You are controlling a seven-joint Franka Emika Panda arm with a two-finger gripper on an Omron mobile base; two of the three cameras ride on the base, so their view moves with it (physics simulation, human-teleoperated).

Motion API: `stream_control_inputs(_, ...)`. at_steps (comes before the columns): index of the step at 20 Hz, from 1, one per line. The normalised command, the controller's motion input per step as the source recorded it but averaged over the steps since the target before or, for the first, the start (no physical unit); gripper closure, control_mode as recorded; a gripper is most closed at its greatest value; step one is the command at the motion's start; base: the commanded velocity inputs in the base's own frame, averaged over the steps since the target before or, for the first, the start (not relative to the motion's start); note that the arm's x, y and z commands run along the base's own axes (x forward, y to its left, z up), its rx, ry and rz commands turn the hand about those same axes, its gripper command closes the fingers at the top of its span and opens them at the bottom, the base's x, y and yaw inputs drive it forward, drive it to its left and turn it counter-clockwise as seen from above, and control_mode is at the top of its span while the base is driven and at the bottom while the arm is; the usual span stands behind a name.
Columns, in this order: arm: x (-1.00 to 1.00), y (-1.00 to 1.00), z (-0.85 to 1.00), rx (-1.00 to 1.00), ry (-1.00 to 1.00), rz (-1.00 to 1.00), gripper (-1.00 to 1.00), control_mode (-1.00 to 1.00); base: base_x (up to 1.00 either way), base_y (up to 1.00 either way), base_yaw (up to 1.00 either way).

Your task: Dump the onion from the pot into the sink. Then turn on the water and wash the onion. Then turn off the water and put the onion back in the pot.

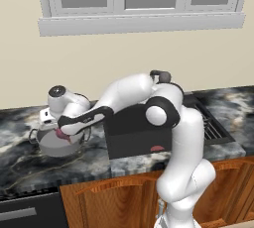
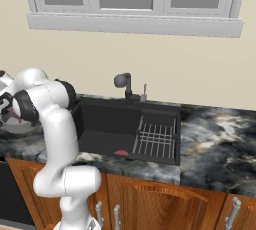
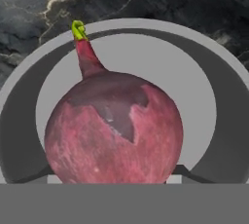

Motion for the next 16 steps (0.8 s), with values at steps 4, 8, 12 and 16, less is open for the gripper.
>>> stream_control_inputs(4, 0.39, 0.19, -0.02, -0.01, 0.0, 0.0, 1.0, -1.0, 0.0, 0.0, 0.0)
stream_control_inputs(8, 0.41, 0.01, 0.0, 0.0, 0.0, 0.0, 1.0, -1.0, 0.0, 0.0, 0.0)
stream_control_inputs(12, 0.09, 0.02, -0.13, 0.0, 0.0, 0.0, 1.0, -1.0, 0.0, 0.0, 0.0)
stream_control_inputs(16, -0.01, 0.0, -0.38, 0.0, 0.0, -0.03, 1.0, -1.0, 0.0, 0.0, 0.0)
